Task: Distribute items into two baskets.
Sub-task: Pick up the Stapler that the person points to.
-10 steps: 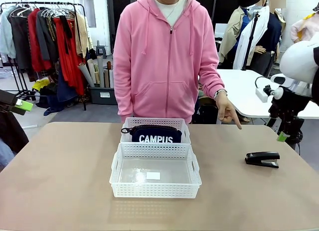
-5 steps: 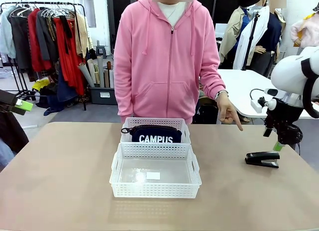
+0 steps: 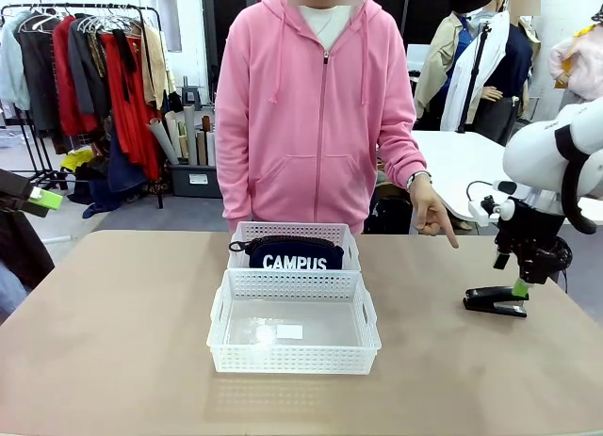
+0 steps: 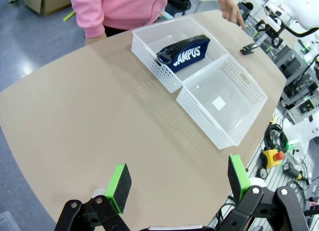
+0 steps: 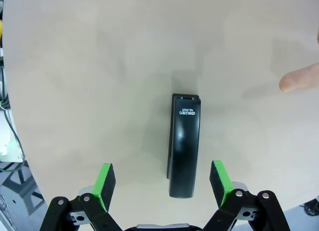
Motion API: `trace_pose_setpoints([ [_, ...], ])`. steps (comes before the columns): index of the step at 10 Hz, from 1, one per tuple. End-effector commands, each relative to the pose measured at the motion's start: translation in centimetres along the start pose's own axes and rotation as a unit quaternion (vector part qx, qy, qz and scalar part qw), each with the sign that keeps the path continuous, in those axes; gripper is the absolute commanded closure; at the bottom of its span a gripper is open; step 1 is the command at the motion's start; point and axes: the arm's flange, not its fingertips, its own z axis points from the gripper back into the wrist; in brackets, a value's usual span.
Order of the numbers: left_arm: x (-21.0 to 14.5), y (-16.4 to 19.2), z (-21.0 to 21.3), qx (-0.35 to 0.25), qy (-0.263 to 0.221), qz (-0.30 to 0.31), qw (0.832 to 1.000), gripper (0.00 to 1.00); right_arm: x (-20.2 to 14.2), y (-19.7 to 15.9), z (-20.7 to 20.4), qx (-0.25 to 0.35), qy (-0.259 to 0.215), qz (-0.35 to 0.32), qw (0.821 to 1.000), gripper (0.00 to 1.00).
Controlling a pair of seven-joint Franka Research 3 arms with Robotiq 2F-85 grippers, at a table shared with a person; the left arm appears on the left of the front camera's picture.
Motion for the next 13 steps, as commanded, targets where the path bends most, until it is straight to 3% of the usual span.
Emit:
trace_pose_setpoints([
  [1, 0.0, 0.0, 0.1, 0.001, 0.0, 0.001, 1.0, 0.0, -0.1, -1.0, -0.9, 0.0, 0.009, 0.008, 1.0, 0.0],
  [6, 0.0, 0.0, 0.1, 0.001, 0.0, 0.001, 1.0, 0.0, -0.8, -3.1, -3.3, 0.031, 0.001, 0.003, 1.0, 0.0],
  [13, 0.0, 0.0, 0.1, 0.001, 0.0, 0.001, 1.0, 0.0, -0.9, -3.0, -5.1, 0.04, -0.004, -0.012, 0.999, 0.0],
])
